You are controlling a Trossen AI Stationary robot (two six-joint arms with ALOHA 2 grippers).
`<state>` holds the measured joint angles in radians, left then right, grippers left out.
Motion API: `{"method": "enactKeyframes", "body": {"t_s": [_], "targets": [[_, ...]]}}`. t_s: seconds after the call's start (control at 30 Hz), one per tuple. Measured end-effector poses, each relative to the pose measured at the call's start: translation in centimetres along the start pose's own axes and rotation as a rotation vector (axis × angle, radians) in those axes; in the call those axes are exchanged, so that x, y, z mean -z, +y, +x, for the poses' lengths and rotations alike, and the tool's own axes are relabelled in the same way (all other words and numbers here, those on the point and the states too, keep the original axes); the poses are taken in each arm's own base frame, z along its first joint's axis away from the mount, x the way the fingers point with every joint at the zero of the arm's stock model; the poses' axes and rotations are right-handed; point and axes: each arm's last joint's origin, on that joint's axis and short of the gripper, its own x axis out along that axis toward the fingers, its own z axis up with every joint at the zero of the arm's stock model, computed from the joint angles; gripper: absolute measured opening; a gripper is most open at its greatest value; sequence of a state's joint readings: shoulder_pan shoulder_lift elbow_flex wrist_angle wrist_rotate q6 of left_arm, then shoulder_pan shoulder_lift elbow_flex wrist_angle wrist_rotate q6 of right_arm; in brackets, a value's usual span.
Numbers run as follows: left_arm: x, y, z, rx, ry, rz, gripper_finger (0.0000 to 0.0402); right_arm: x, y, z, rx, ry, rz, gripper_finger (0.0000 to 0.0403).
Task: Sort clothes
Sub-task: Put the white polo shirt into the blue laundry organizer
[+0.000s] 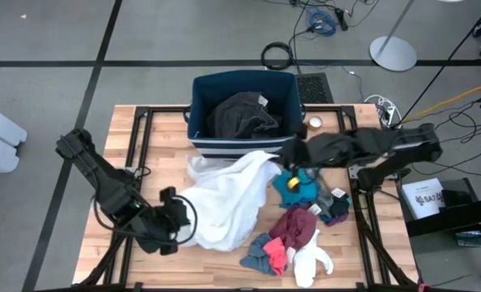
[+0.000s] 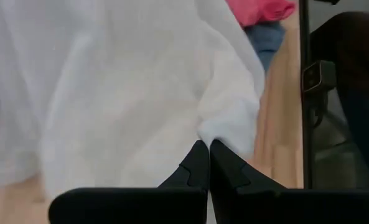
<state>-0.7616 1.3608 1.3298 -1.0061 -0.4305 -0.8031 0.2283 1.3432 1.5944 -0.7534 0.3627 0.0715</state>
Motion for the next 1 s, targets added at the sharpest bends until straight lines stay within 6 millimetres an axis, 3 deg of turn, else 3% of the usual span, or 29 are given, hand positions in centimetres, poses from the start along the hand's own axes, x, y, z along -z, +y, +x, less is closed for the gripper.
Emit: {"method": "enactKeyframes", "body": {"t_s": [0.17,0.33,0.5,0.8,1.0], "targets": [[1.4,-1.0,3.6,0.112,-0.097,-0.039,0.0002,0.5,-0.1,-2.6,-0.137,0.031,0.077,0.0000],[2.5,-1.3,5.8,0.190,-0.178,-0.088,0.0018,1.9,1.0,-2.7,-0.158,0.172,0.117,0.0000],[4.0,-1.2,8.1,0.201,-0.198,-0.106,0.0069,3.4,2.5,-2.6,-0.157,0.329,0.139,0.0000],[6.0,-1.7,12.9,0.250,0.102,-0.321,0.0183,4.8,4.9,-3.5,-0.160,0.429,0.140,0.0000],[5.4,-2.1,12.1,0.531,0.355,-0.381,0.0204,5.6,5.4,-4.3,-0.107,0.475,0.154,0.0000]]}}
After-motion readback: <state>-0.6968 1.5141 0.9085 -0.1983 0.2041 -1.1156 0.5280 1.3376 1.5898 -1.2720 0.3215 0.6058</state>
